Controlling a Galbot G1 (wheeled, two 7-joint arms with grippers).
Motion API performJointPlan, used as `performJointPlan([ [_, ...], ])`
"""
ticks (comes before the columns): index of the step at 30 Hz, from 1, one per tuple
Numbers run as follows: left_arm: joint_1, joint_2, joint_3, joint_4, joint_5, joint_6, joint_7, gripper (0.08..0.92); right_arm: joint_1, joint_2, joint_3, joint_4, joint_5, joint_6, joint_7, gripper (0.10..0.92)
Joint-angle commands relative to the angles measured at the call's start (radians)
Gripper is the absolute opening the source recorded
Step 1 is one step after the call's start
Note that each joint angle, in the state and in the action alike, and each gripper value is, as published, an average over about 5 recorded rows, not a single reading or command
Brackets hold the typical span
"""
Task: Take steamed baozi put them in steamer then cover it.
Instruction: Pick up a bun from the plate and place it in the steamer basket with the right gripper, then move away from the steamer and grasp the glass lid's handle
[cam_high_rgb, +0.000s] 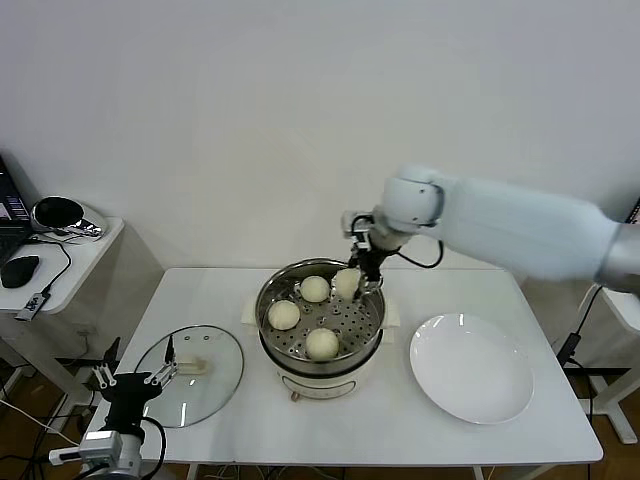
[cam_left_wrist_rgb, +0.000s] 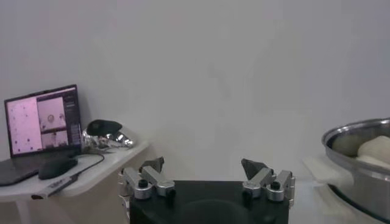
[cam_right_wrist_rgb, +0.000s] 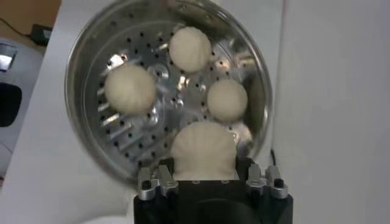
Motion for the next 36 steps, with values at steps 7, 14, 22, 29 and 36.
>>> performJointPlan([
  [7, 0.001, 0.002, -0.006, 0.000, -0.006, -0.001, 0.001, 0.823, -0.109, 0.125, -0.031, -0.121, -0.048, -0.055, 0.028, 0.619],
  [14, -0.001, -0.001, -0.001, -0.002, -0.004, 0.001, 0.000, 0.823, -0.131, 0.108, -0.018, -0.120, -0.064, -0.049, 0.032, 0.631],
  [22, 0.000, -0.002, -0.001, -0.004, -0.002, 0.001, 0.001, 0.823, -0.060, 0.033, 0.002, -0.066, -0.122, -0.010, -0.032, 0.807],
  [29, -0.007, -0.002, 0.004, -0.002, -0.002, 0.003, 0.000, 0.823, -0.028, -0.136, 0.092, 0.081, -0.144, 0.043, -0.020, 0.823],
  [36, -0.010, 0.003, 0.002, 0.008, -0.003, 0.002, 0.001, 0.823, -0.182, -0.390, 0.224, 0.332, -0.025, 0.104, 0.315, 0.823],
])
